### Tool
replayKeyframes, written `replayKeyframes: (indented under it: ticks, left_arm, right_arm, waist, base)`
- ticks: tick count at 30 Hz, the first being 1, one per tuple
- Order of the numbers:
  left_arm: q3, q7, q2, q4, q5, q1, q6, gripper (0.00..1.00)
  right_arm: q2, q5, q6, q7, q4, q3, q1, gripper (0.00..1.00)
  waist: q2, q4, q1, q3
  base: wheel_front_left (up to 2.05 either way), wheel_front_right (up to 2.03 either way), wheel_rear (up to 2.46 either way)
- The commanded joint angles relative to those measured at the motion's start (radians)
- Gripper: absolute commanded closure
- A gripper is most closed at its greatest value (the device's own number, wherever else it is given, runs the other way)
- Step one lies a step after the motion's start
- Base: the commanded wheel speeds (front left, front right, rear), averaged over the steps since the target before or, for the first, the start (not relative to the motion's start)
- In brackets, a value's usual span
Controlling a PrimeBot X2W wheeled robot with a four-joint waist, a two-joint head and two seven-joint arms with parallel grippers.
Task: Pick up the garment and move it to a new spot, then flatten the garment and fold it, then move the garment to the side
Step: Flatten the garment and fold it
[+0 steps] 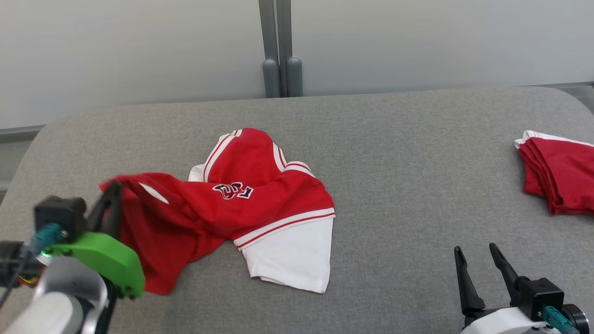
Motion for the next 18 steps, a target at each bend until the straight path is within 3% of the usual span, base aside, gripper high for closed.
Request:
replayKeyframes:
  ticks: [1,5,8,15,18]
  left_arm:
    - [-0.029,0.010,-0.016,-0.014,-0.003,0.049,-0.003,1.00]
    - [-0.169,0.065,-0.045,-0.038,0.024,0.172,-0.009,1.00]
    - [-0.242,0.069,-0.087,0.016,0.026,0.249,-0.005,1.00]
    - [-0.276,-0.047,-0.237,0.234,-0.015,0.321,-0.034,1.00]
    - [-0.276,-0.085,-0.262,0.309,-0.007,0.321,-0.030,1.00]
  right_arm:
    - [0.001,0.003,-0.002,0.000,0.000,-0.003,0.007,0.00]
    - [0.001,0.006,-0.002,0.000,-0.001,-0.014,0.013,0.00]
    - [0.003,0.005,-0.002,0.000,-0.001,-0.015,0.013,0.00]
    - [-0.002,0.000,-0.002,0.000,0.000,-0.009,0.002,0.00]
    - [-0.004,0.000,-0.002,0.000,0.003,-0.005,-0.003,0.00]
  waist:
    - [0.0000,0.000,0.0000,0.002]
    - [0.0000,0.002,0.0000,0.010]
    - [0.0000,0.011,0.0000,0.017]
    - [0.0000,0.037,0.0000,0.020]
    - [0.0000,0.040,0.0000,0.018]
  base:
    - [0.00,0.00,0.00]
    - [0.00,0.00,0.00]
    - [0.00,0.00,0.00]
    - [0.00,0.00,0.00]
    - [0.00,0.00,0.00]
